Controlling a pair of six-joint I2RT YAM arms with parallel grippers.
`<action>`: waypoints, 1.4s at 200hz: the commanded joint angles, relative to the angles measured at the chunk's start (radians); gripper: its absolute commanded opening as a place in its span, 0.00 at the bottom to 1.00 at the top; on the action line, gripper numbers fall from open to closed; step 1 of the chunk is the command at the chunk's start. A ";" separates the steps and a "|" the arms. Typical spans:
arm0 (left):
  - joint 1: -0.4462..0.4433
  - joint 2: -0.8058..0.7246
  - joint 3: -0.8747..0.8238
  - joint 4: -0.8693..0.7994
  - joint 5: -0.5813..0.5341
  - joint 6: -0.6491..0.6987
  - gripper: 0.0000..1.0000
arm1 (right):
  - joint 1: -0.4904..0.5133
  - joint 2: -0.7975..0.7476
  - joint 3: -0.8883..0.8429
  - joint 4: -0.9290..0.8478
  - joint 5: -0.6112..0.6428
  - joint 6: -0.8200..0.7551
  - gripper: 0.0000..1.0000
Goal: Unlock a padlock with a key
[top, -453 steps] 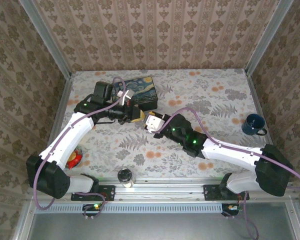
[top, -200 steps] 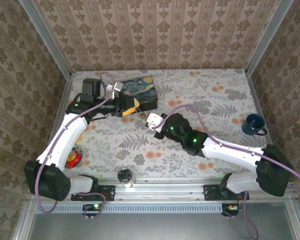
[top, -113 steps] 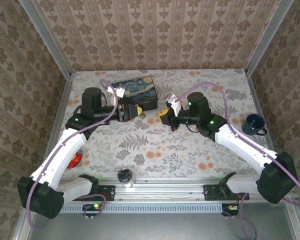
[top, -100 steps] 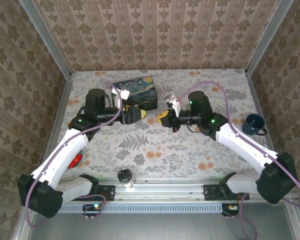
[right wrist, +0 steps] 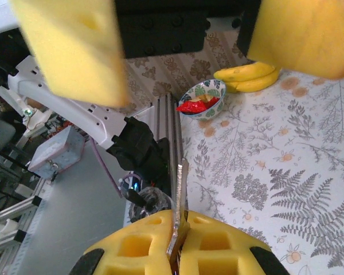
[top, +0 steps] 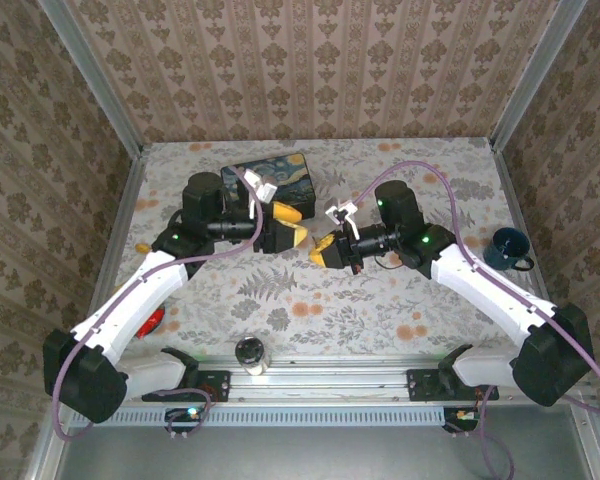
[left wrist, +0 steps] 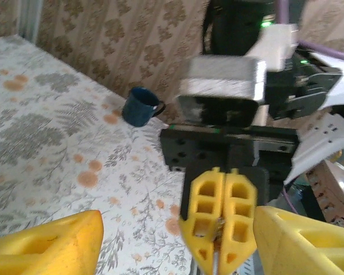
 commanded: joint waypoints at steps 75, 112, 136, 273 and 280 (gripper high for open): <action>-0.047 0.017 0.042 -0.067 0.076 0.124 0.66 | -0.003 0.014 0.037 -0.005 -0.057 0.025 0.00; -0.076 0.044 0.058 -0.058 0.102 0.122 0.60 | -0.003 0.011 0.032 -0.001 -0.050 0.030 0.00; -0.079 0.053 0.061 -0.067 0.094 0.126 0.56 | -0.003 0.009 0.032 0.004 -0.048 0.029 0.00; -0.082 0.081 0.055 -0.011 0.100 0.066 0.09 | -0.001 0.007 0.029 0.001 -0.034 0.032 0.00; -0.082 0.081 0.054 -0.011 0.099 0.067 0.02 | -0.001 0.007 0.028 0.001 -0.032 0.030 0.00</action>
